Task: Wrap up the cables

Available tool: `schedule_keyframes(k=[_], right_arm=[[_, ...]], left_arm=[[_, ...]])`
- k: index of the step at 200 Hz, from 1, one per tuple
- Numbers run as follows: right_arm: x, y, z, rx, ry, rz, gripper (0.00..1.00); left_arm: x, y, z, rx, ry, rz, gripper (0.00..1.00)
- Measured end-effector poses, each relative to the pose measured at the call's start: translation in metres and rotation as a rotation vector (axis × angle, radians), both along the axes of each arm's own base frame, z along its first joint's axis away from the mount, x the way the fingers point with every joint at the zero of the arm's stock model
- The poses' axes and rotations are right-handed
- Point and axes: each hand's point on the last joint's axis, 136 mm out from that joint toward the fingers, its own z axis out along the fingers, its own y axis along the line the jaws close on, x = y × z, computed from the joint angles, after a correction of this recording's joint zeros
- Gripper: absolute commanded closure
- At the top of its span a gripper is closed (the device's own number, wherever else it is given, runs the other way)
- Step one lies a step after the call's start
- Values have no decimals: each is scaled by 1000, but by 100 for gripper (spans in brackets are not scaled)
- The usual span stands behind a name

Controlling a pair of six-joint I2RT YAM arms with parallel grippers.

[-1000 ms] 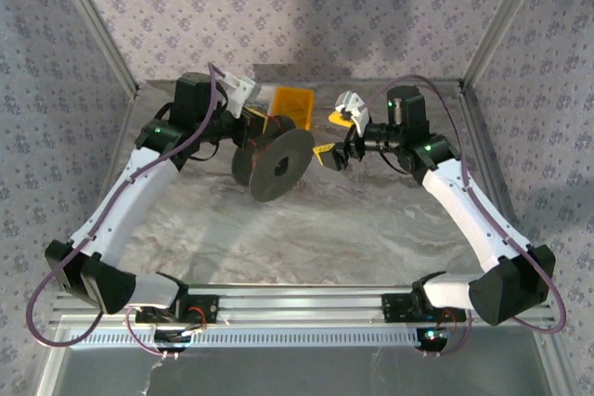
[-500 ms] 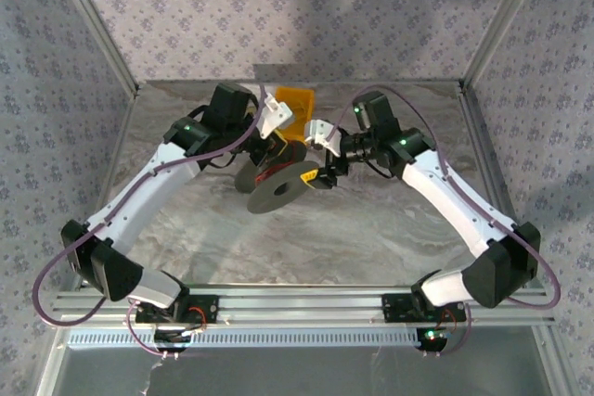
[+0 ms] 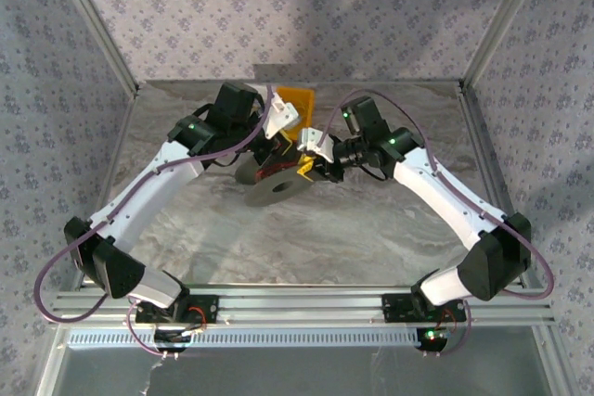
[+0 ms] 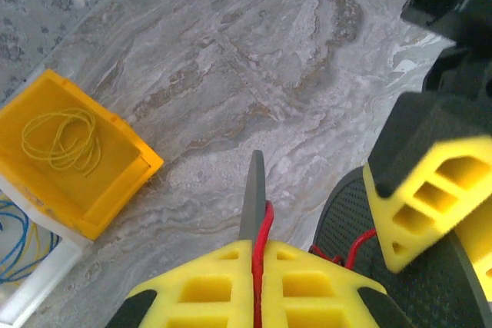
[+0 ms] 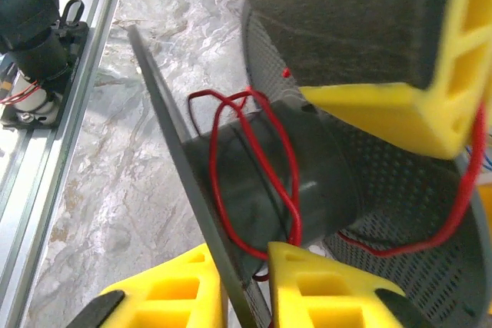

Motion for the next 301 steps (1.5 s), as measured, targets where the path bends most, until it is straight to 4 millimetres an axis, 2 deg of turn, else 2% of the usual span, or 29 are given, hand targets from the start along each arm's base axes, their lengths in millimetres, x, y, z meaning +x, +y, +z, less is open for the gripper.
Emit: schedule_keyframes(k=[5, 68, 110, 149, 171, 202, 263, 301], right_arm=[[-2, 1, 0, -1, -2, 7, 100], [-7, 3, -1, -8, -27, 44, 100], [-7, 4, 0, -2, -34, 51, 100], [-4, 2, 0, -2, -20, 32, 100], [6, -8, -3, -19, -8, -19, 100], [8, -11, -3, -19, -1, -35, 100], [11, -17, -2, -13, 25, -63, 100], [11, -35, 10, 87, 81, -101, 100]], left_arm=[[0, 0, 0, 0, -4, -6, 100], [-1, 1, -2, 12, -2, -8, 100], [-1, 4, 1, 8, -6, 1, 83], [4, 13, 12, -22, -19, 46, 81], [6, 27, 26, -42, -50, 87, 82], [5, 34, 33, -59, -60, 109, 100], [6, 39, 16, -45, -24, 128, 100], [6, 49, 11, -61, -18, 158, 100]])
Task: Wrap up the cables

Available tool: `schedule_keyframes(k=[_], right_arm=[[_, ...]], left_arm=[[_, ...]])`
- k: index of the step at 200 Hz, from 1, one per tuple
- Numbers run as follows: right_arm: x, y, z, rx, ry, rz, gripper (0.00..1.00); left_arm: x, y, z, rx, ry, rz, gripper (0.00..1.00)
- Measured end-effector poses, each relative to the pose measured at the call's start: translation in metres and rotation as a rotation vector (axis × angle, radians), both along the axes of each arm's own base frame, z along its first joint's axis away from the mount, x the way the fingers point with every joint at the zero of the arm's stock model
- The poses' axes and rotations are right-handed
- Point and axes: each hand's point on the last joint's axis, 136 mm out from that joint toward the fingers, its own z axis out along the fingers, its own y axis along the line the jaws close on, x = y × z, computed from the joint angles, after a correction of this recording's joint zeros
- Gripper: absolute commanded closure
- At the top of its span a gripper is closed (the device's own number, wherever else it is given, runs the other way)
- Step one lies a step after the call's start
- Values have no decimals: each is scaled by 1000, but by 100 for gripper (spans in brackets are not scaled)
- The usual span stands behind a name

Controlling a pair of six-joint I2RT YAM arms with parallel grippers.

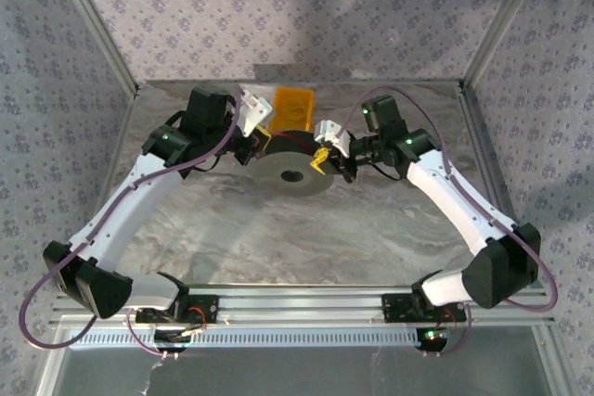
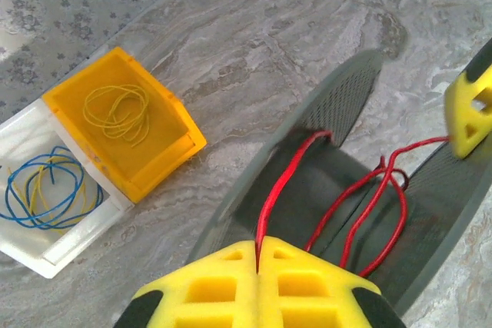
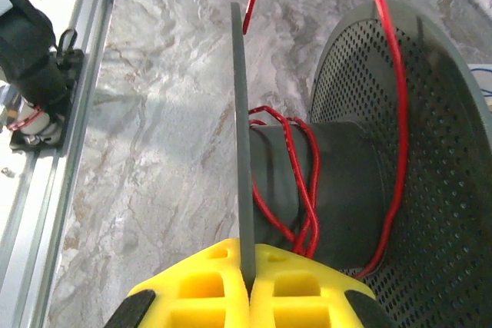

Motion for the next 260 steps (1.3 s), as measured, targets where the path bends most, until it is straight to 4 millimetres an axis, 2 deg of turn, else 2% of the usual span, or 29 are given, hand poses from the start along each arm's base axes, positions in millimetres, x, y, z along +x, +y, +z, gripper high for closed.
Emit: schedule_keyframes(k=[59, 127, 182, 193, 218, 260], right_arm=[[-3, -18, 32, 165, 42, -8, 100], [-3, -26, 43, 265, 121, -8, 100], [-3, -24, 52, 298, 135, 0, 100], [-4, -23, 53, 302, 136, 6, 100], [-6, -21, 54, 306, 141, 16, 100], [-4, -23, 53, 305, 139, 7, 100]], left_arm=[[4, 14, 8, -80, -20, 40, 100], [7, 14, -7, -146, 18, 44, 100], [7, 10, -5, -236, 31, 43, 100], [6, 9, -5, -253, 39, 40, 96], [5, 6, -3, -280, 45, 27, 79], [4, 11, -7, -266, 63, 33, 53]])
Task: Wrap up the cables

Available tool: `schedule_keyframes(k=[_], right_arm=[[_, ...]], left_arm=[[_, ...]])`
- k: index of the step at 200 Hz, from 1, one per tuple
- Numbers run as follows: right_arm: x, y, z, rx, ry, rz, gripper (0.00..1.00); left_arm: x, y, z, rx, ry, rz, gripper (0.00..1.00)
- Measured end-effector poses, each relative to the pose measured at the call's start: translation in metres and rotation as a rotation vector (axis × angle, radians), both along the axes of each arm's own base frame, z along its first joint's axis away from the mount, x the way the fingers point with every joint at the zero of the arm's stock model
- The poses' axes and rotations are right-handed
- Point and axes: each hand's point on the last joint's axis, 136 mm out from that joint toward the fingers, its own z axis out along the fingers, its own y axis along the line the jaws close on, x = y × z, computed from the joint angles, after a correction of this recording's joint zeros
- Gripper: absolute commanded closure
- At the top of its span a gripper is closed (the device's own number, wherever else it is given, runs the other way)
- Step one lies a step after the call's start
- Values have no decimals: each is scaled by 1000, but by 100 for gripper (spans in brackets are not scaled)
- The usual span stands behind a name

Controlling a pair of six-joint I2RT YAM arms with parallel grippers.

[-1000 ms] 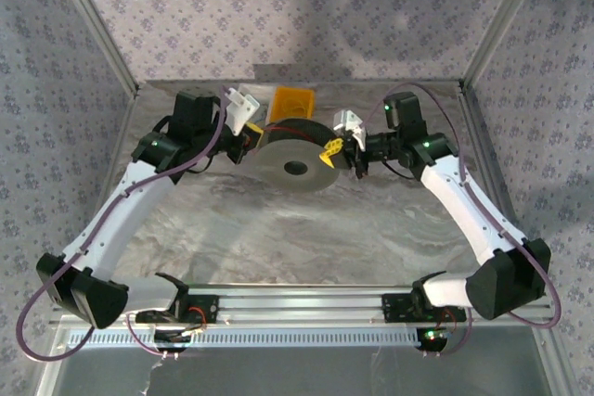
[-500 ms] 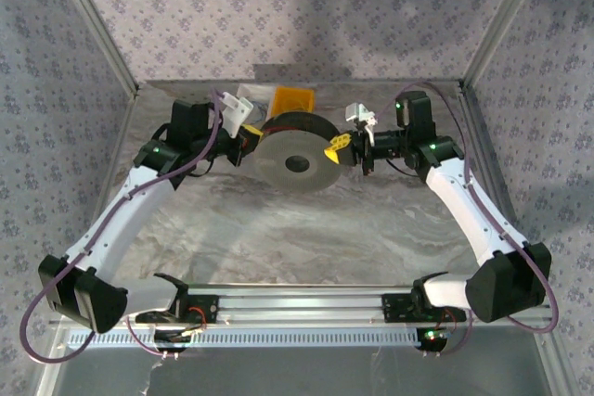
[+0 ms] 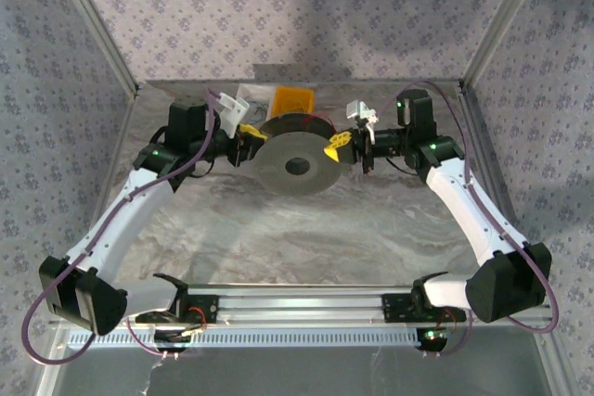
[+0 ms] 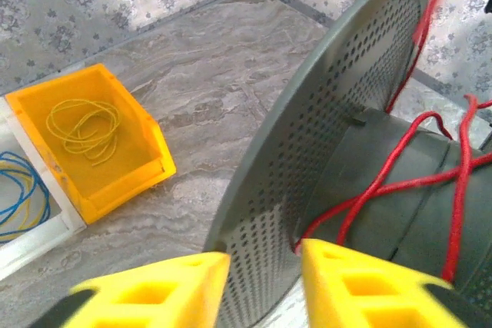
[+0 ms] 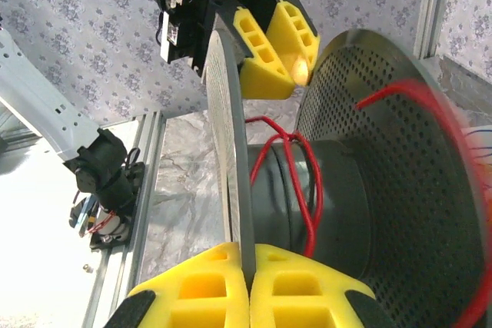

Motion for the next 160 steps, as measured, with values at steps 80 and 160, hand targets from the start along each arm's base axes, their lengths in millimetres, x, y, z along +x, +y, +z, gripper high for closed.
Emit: schedule_keyframes(k=[80, 160], right_arm=[[-5, 3, -20, -27, 90, -2, 100], [1, 8, -95, -105, 481, -39, 100]], left_arm=[[3, 44, 26, -5, -46, 129, 31], [7, 72, 27, 30, -67, 271, 11]])
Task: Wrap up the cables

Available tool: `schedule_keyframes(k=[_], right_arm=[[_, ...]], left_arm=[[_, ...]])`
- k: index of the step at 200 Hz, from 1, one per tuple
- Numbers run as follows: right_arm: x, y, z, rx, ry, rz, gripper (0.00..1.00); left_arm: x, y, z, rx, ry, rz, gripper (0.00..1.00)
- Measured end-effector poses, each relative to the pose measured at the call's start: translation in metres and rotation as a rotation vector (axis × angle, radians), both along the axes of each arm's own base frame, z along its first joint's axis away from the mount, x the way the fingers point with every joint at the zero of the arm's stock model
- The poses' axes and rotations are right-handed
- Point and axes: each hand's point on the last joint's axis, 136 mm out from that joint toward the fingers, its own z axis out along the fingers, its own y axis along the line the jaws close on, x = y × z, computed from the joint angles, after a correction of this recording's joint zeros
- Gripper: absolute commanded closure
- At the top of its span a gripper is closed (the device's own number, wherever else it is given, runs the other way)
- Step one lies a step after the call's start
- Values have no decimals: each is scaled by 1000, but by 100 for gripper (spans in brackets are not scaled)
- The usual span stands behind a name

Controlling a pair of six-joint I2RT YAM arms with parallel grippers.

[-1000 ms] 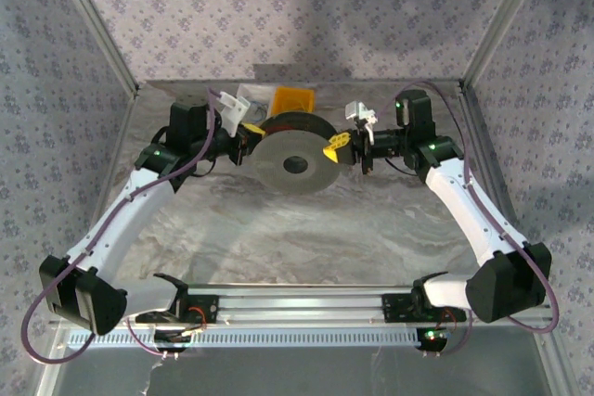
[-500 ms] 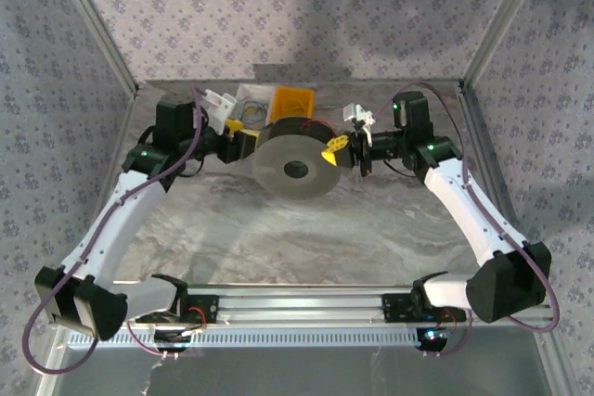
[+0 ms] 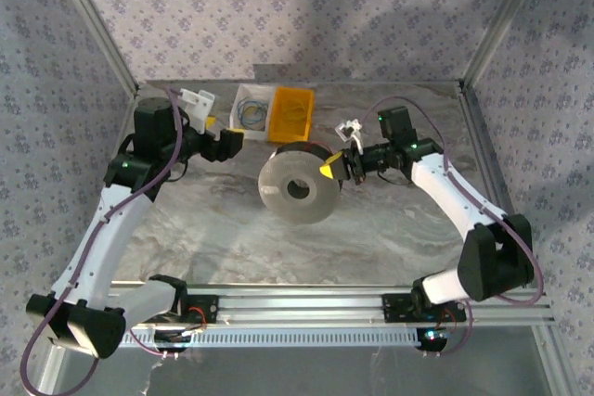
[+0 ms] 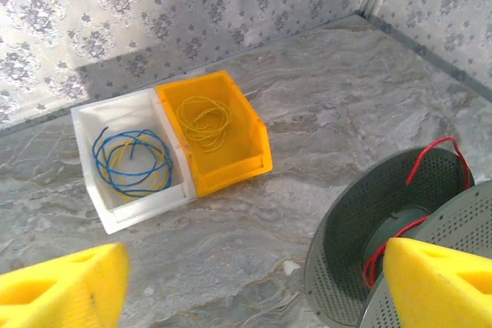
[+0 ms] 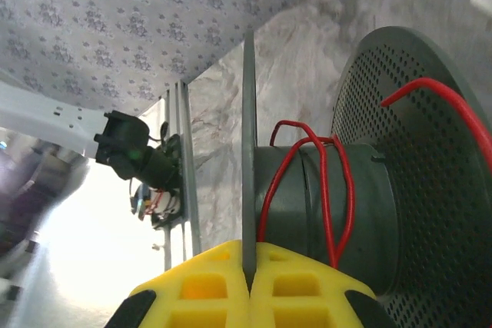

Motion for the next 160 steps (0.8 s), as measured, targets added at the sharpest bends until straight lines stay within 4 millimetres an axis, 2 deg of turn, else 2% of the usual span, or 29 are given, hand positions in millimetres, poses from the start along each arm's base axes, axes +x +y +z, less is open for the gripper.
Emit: schedule_keyframes(k=[35, 76, 116, 136, 160], right_arm=[[-4, 10, -54, -53, 219, -38, 100], [9, 24, -81, -71, 328, -74, 100], [30, 20, -107, -132, 330, -170, 62], [39, 11, -118, -168, 323, -221, 50], [48, 1, -120, -191, 300, -251, 42]], left_arm=[[2, 5, -15, 9, 36, 40, 0], [4, 12, -35, 15, 84, 90, 0], [3, 17, -50, 19, 120, 131, 0], [2, 21, -52, 21, 122, 150, 0], [1, 24, -55, 24, 126, 168, 0]])
